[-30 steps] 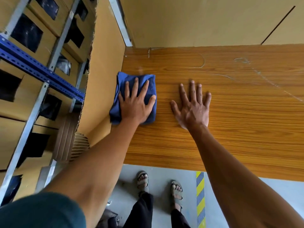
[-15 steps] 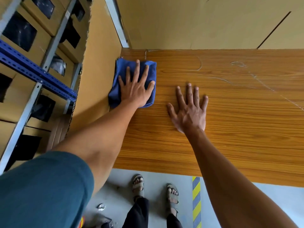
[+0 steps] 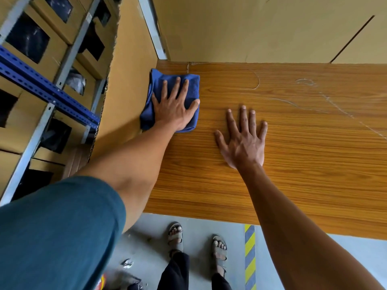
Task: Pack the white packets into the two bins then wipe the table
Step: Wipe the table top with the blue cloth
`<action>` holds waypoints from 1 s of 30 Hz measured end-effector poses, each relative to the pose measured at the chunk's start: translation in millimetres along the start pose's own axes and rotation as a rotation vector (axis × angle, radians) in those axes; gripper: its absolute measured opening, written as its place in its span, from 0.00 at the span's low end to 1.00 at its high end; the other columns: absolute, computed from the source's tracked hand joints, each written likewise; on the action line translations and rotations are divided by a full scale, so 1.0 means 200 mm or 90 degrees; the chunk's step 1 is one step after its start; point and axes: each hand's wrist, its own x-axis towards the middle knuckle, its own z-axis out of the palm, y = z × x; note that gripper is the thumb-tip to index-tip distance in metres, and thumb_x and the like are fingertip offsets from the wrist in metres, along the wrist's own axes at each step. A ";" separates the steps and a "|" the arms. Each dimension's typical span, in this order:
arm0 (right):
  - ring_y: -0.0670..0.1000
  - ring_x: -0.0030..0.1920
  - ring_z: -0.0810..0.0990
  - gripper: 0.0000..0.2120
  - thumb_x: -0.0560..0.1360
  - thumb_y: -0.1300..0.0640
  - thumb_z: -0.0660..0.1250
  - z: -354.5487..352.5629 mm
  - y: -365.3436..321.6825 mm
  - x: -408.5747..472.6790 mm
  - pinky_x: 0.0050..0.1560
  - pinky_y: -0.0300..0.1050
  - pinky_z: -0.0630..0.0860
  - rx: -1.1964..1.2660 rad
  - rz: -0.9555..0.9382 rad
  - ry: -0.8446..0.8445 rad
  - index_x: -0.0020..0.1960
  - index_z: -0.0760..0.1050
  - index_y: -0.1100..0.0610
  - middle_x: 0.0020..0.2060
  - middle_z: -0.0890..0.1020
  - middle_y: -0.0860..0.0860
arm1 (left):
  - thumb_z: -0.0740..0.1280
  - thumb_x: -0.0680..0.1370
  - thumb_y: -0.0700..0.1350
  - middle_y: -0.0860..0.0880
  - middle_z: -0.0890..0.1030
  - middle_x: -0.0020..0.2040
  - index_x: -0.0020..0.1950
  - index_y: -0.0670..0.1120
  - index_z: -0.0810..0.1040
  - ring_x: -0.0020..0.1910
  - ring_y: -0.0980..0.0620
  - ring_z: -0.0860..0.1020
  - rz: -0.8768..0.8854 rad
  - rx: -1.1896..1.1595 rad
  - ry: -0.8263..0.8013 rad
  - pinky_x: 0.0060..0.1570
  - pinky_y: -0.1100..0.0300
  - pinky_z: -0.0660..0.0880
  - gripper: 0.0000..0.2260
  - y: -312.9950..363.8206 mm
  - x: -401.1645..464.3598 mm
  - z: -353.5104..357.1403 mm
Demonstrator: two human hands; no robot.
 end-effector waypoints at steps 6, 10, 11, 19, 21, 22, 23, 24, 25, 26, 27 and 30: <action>0.57 0.85 0.42 0.37 0.82 0.27 0.39 -0.02 0.00 0.00 0.81 0.69 0.45 0.004 0.000 -0.004 0.86 0.43 0.42 0.86 0.44 0.52 | 0.43 0.80 0.76 0.56 0.42 0.87 0.87 0.57 0.41 0.85 0.44 0.39 0.020 -0.001 -0.001 0.78 0.26 0.45 0.40 -0.04 -0.37 0.06; 0.57 0.85 0.40 0.37 0.82 0.28 0.38 -0.03 -0.01 -0.01 0.81 0.69 0.44 0.001 -0.005 -0.017 0.86 0.42 0.43 0.86 0.42 0.52 | 0.44 0.80 0.76 0.57 0.40 0.87 0.87 0.58 0.43 0.85 0.44 0.38 0.023 0.012 0.003 0.77 0.26 0.45 0.39 -0.07 -0.66 0.13; 0.57 0.85 0.40 0.37 0.82 0.28 0.38 -0.03 -0.01 -0.01 0.81 0.69 0.44 0.003 -0.005 -0.017 0.86 0.42 0.43 0.86 0.42 0.52 | 0.44 0.80 0.76 0.57 0.40 0.87 0.87 0.58 0.43 0.85 0.45 0.38 0.018 0.010 0.005 0.77 0.25 0.45 0.39 -0.07 -0.66 0.13; 0.57 0.85 0.41 0.37 0.82 0.28 0.39 0.00 0.00 0.00 0.81 0.69 0.44 0.000 -0.004 -0.002 0.86 0.42 0.43 0.86 0.43 0.52 | 0.40 0.78 0.79 0.59 0.40 0.86 0.86 0.64 0.44 0.85 0.45 0.37 -0.008 -0.028 -0.005 0.78 0.26 0.42 0.39 -0.01 -0.23 0.02; 0.57 0.85 0.41 0.37 0.82 0.27 0.39 -0.01 0.00 0.00 0.81 0.68 0.44 -0.001 -0.004 -0.003 0.86 0.43 0.42 0.86 0.43 0.52 | 0.39 0.78 0.78 0.59 0.41 0.86 0.85 0.65 0.44 0.85 0.45 0.37 0.000 -0.027 -0.012 0.77 0.26 0.41 0.37 -0.01 -0.26 0.03; 0.57 0.85 0.41 0.37 0.82 0.27 0.39 -0.01 0.00 -0.01 0.81 0.68 0.44 -0.002 -0.002 -0.007 0.86 0.43 0.42 0.86 0.43 0.52 | 0.40 0.79 0.78 0.59 0.41 0.87 0.85 0.66 0.44 0.85 0.45 0.37 0.009 -0.023 -0.010 0.77 0.26 0.42 0.36 -0.03 -0.33 0.04; 0.57 0.85 0.41 0.37 0.81 0.27 0.38 -0.01 0.00 -0.01 0.81 0.68 0.44 -0.002 -0.002 -0.012 0.86 0.42 0.42 0.86 0.43 0.52 | 0.40 0.80 0.77 0.58 0.42 0.87 0.85 0.66 0.44 0.85 0.45 0.38 0.020 -0.018 -0.002 0.77 0.26 0.44 0.35 -0.04 -0.43 0.07; 0.57 0.85 0.41 0.37 0.81 0.27 0.38 -0.02 0.00 -0.02 0.81 0.68 0.43 -0.002 -0.005 -0.015 0.86 0.42 0.42 0.86 0.42 0.52 | 0.42 0.80 0.76 0.58 0.43 0.87 0.85 0.66 0.45 0.85 0.45 0.39 0.026 -0.013 0.012 0.77 0.26 0.46 0.34 -0.07 -0.54 0.10; 0.57 0.85 0.40 0.37 0.81 0.27 0.38 -0.03 -0.01 -0.02 0.81 0.69 0.43 -0.002 -0.009 -0.019 0.86 0.41 0.42 0.86 0.42 0.52 | 0.43 0.82 0.74 0.58 0.44 0.87 0.85 0.66 0.47 0.86 0.44 0.41 0.033 -0.006 0.029 0.77 0.25 0.48 0.33 -0.09 -0.66 0.13; 0.57 0.85 0.40 0.37 0.81 0.27 0.37 -0.04 -0.01 -0.02 0.81 0.69 0.43 0.000 -0.013 -0.026 0.86 0.41 0.42 0.86 0.42 0.52 | 0.45 0.82 0.73 0.57 0.46 0.87 0.85 0.65 0.49 0.86 0.43 0.43 0.041 0.004 0.049 0.76 0.26 0.51 0.32 -0.12 -0.79 0.16; 0.57 0.85 0.40 0.37 0.81 0.27 0.38 -0.05 -0.01 -0.04 0.81 0.69 0.43 0.003 -0.019 -0.035 0.86 0.42 0.42 0.86 0.42 0.52 | 0.46 0.83 0.73 0.55 0.48 0.87 0.86 0.64 0.51 0.86 0.42 0.45 0.051 0.018 0.065 0.75 0.26 0.54 0.32 -0.14 -0.91 0.19; 0.57 0.85 0.42 0.37 0.81 0.27 0.39 -0.06 -0.02 -0.15 0.81 0.68 0.44 0.003 -0.051 -0.044 0.86 0.43 0.42 0.86 0.44 0.53 | 0.47 0.83 0.72 0.53 0.50 0.87 0.86 0.62 0.53 0.86 0.39 0.48 0.070 0.047 0.076 0.73 0.26 0.57 0.32 -0.18 -1.14 0.25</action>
